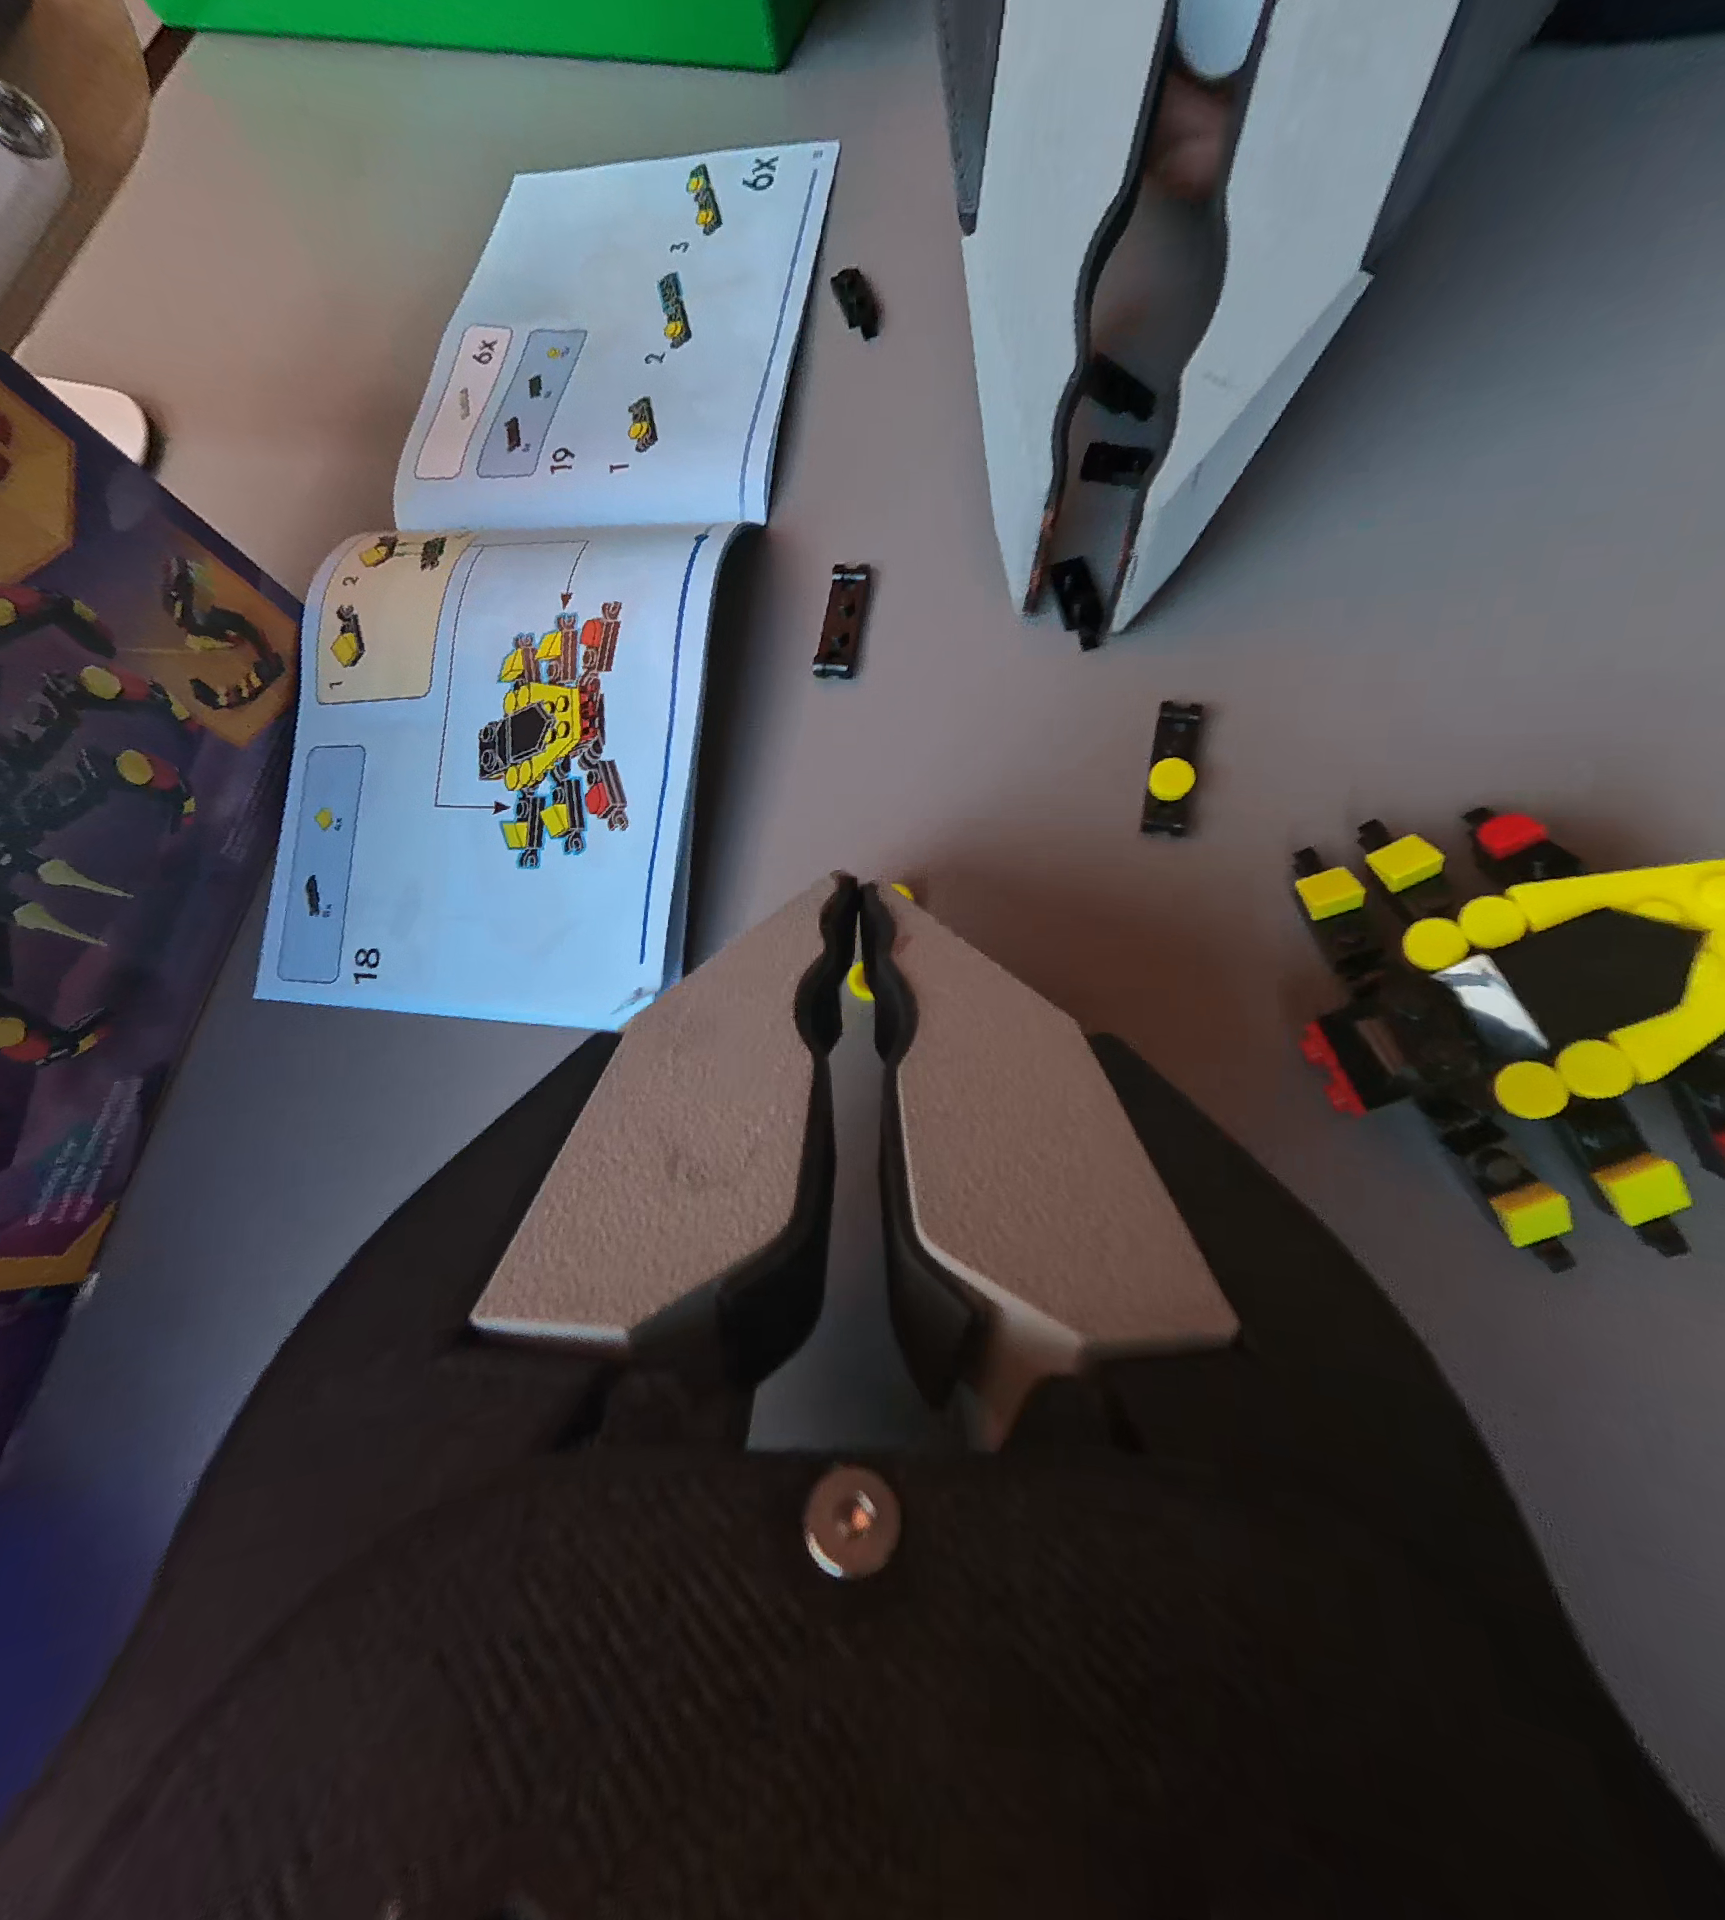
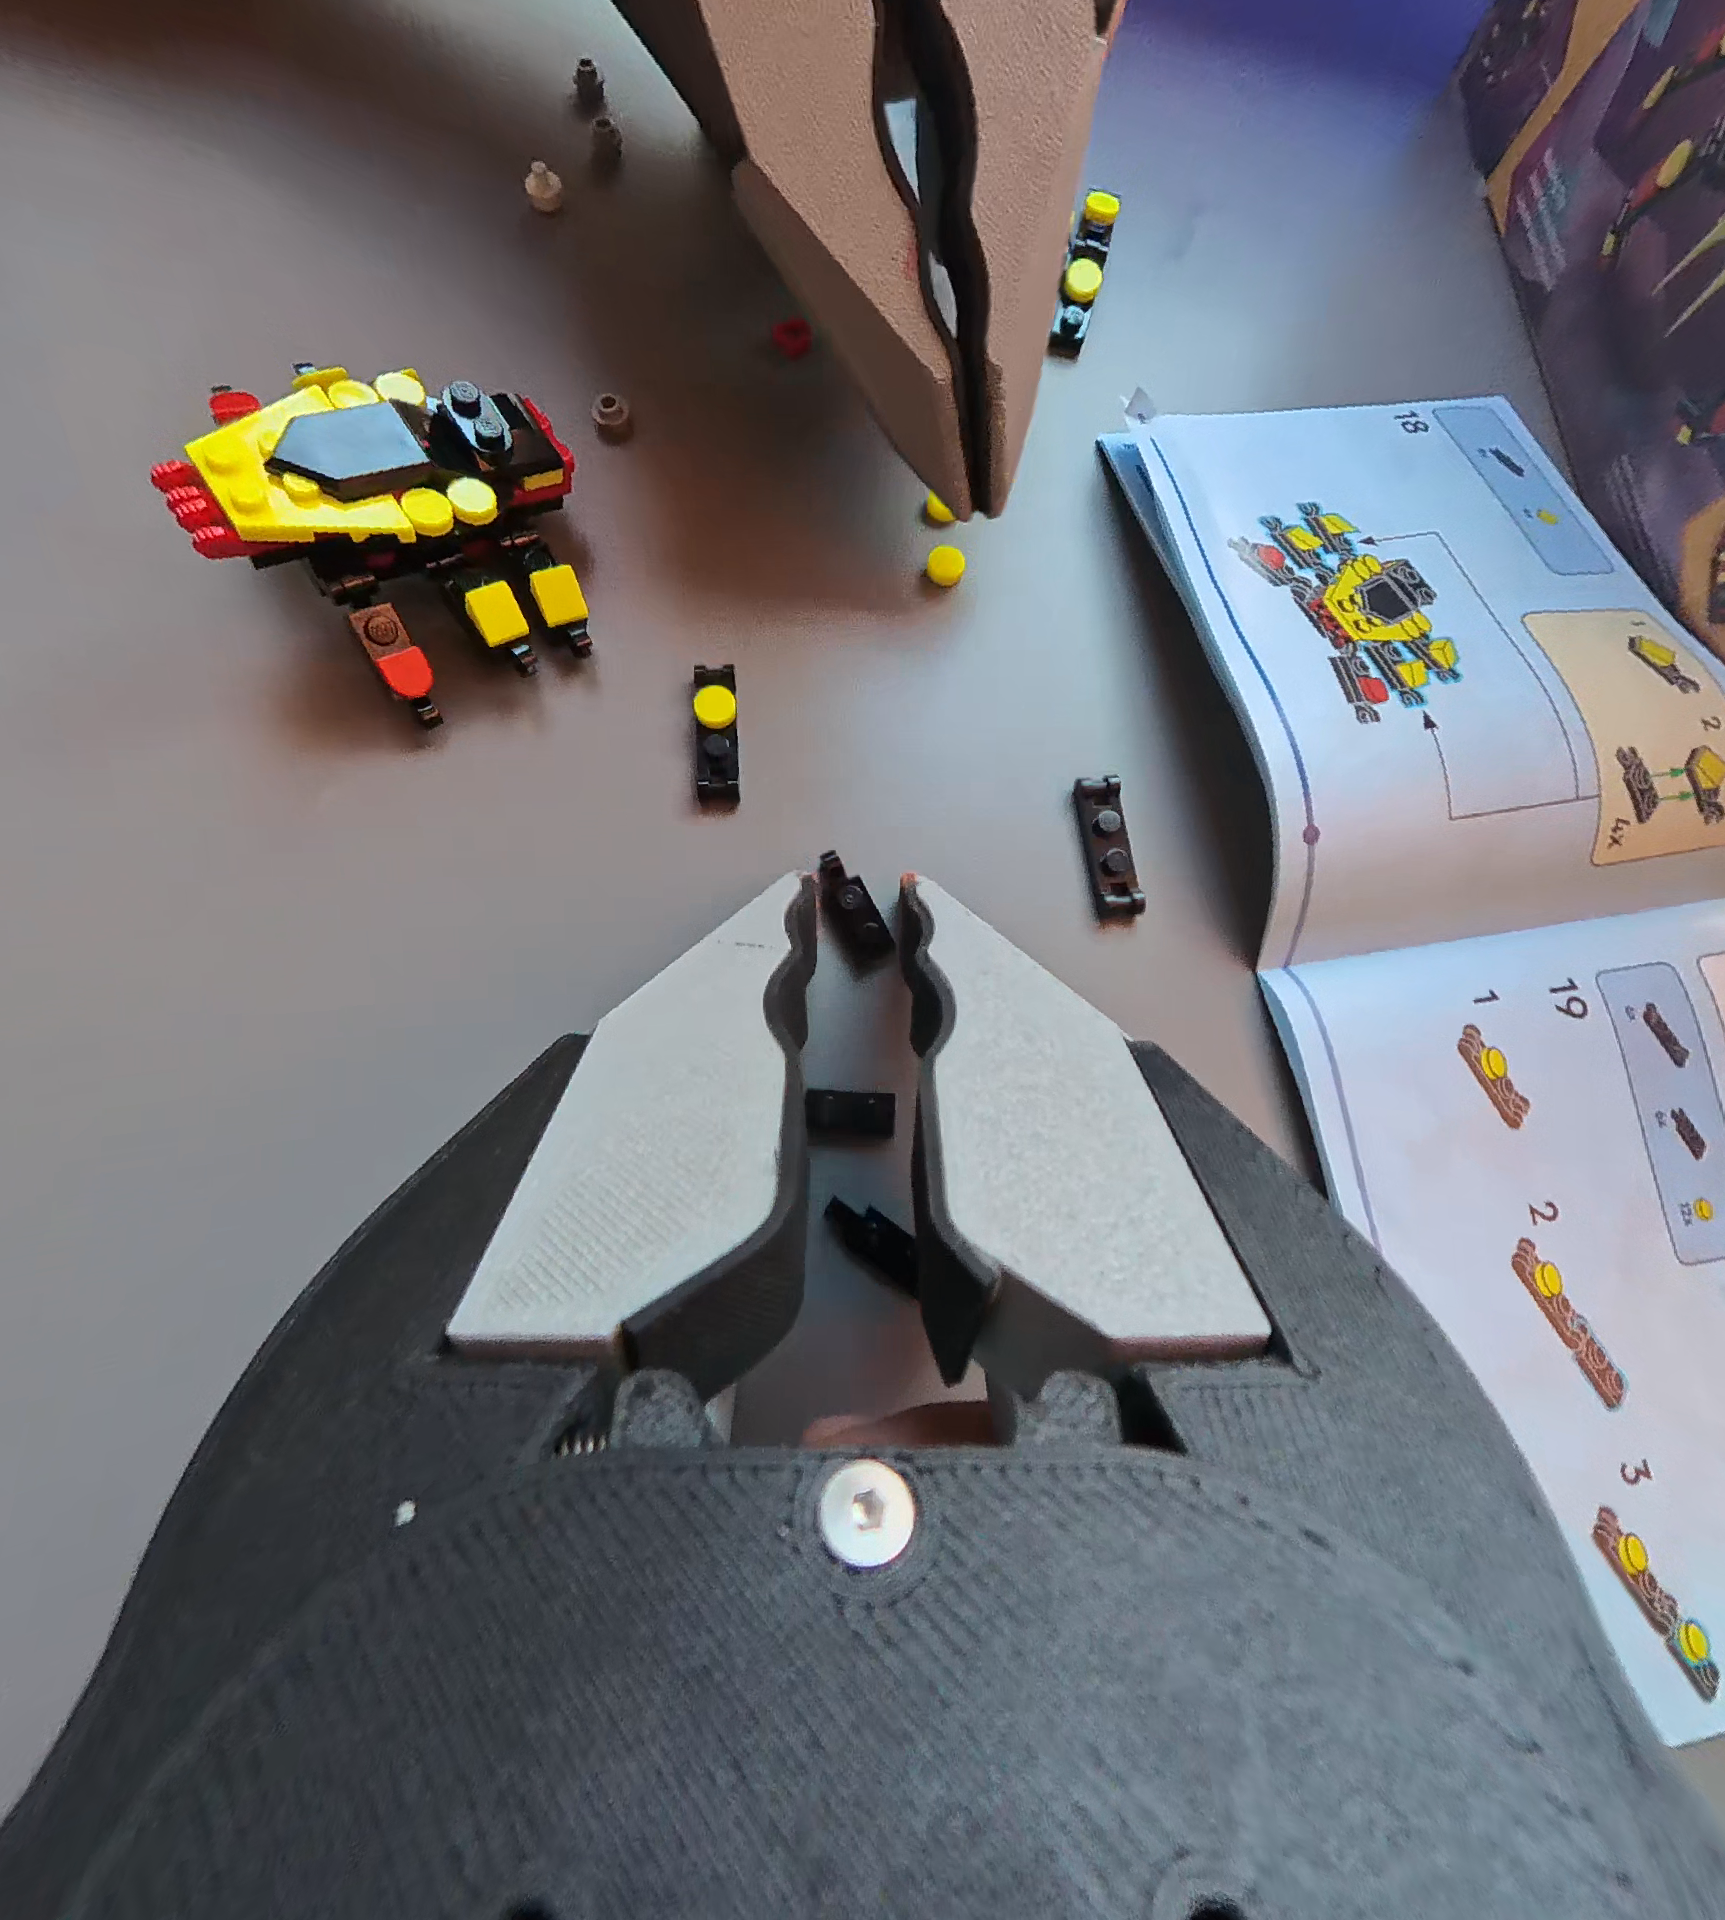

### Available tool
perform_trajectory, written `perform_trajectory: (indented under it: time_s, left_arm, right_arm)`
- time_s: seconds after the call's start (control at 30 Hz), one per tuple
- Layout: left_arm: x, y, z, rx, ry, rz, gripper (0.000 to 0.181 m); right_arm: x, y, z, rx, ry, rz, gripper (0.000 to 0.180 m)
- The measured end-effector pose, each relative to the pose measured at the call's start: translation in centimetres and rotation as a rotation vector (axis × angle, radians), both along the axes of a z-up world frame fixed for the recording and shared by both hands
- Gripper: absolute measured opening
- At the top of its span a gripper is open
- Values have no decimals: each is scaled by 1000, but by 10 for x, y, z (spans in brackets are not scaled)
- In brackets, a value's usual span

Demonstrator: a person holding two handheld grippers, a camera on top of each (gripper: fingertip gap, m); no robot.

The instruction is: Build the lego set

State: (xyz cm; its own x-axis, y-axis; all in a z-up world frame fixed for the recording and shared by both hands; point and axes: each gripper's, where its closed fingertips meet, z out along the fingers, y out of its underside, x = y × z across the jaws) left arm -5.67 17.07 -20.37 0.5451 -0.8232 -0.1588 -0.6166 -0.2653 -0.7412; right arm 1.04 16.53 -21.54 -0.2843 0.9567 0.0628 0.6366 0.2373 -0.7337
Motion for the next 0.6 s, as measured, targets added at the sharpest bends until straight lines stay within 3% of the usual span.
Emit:
perform_trajectory:
  time_s: [0.6]
  left_arm:
    - [1, -1, -10, -59, 16, 17, 7]
  right_arm:
    - [-14, 3, 1, 41, 19, -44, 15]
